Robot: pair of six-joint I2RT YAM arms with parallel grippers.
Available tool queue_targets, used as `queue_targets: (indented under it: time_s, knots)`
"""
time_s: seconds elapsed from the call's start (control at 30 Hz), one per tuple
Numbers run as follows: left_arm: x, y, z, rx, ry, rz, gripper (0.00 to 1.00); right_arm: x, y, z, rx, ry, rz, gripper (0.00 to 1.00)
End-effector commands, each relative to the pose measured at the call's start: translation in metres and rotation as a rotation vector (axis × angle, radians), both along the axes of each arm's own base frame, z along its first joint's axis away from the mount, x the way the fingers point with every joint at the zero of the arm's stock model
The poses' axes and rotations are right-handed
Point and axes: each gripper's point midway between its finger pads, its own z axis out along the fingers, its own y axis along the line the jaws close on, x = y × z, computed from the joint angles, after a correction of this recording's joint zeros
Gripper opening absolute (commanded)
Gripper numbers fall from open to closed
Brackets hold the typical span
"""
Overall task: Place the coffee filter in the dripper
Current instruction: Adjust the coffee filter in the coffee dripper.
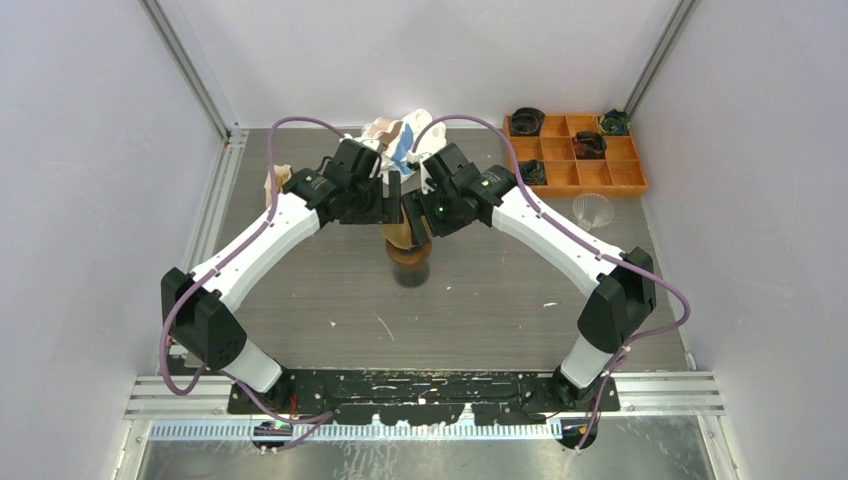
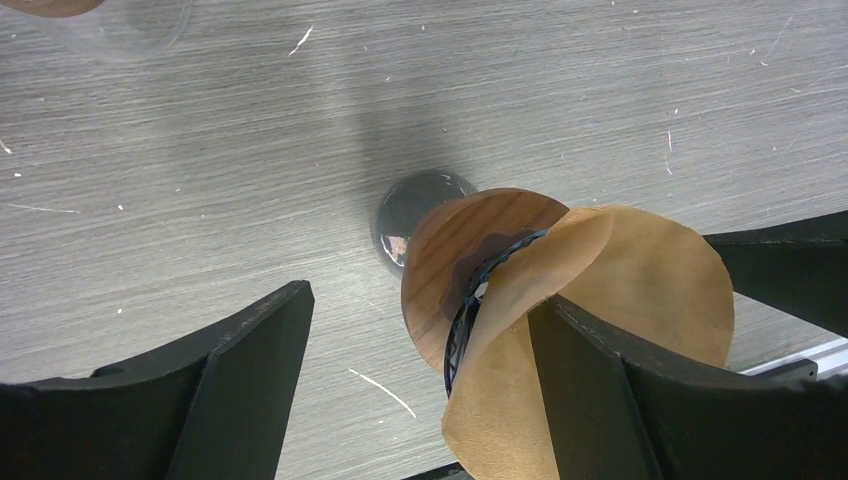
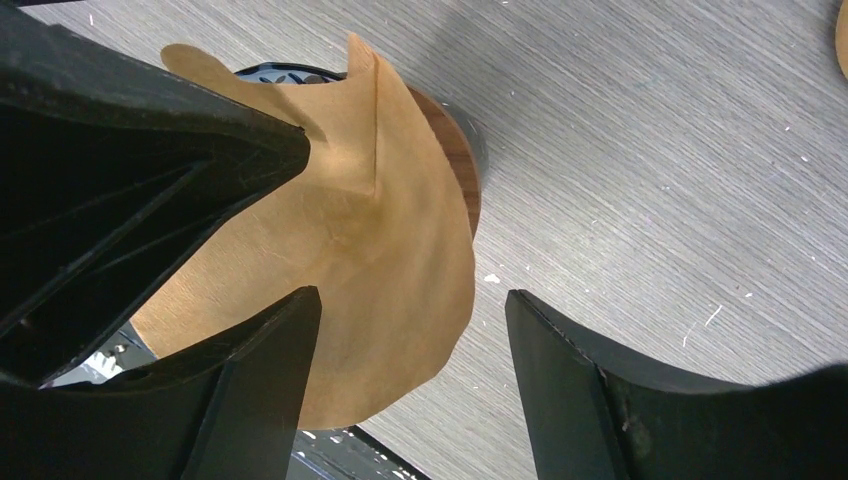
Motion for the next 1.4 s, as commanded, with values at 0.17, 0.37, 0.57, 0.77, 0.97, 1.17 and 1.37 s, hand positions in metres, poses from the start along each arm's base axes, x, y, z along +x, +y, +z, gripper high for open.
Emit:
queue_targets:
  time_s: [0.17,0.37,0.57,0.77,0.97,1.17,1.37]
  knots:
    - [0.002,0.0,0.016,-0.037,-0.05,-0.006,0.81,0.011,0.007,0.044,0.117,-0.109,-0.031,0.77]
    - [0.001,0.0,0.014,-0.033,-0.043,-0.007,0.81,0.011,0.008,0.05,0.135,-0.118,-0.032,0.78]
    - [0.001,0.002,0.026,-0.044,-0.073,-0.005,0.82,0.015,0.002,0.064,0.15,-0.164,-0.062,0.8]
    - [-0.003,0.007,0.03,-0.028,-0.079,-0.007,0.83,0.011,0.005,0.064,0.172,-0.14,-0.045,0.8]
    - [-0.005,0.01,0.025,-0.005,-0.063,-0.01,0.82,0.006,0.018,0.06,0.215,-0.097,-0.005,0.81]
    - [-0.003,0.015,0.016,0.037,-0.049,-0.006,0.81,0.002,0.026,0.049,0.218,-0.046,0.032,0.81]
    - [0.0,0.014,0.01,0.054,-0.036,-0.007,0.8,0.0,0.019,0.034,0.154,-0.02,0.036,0.81]
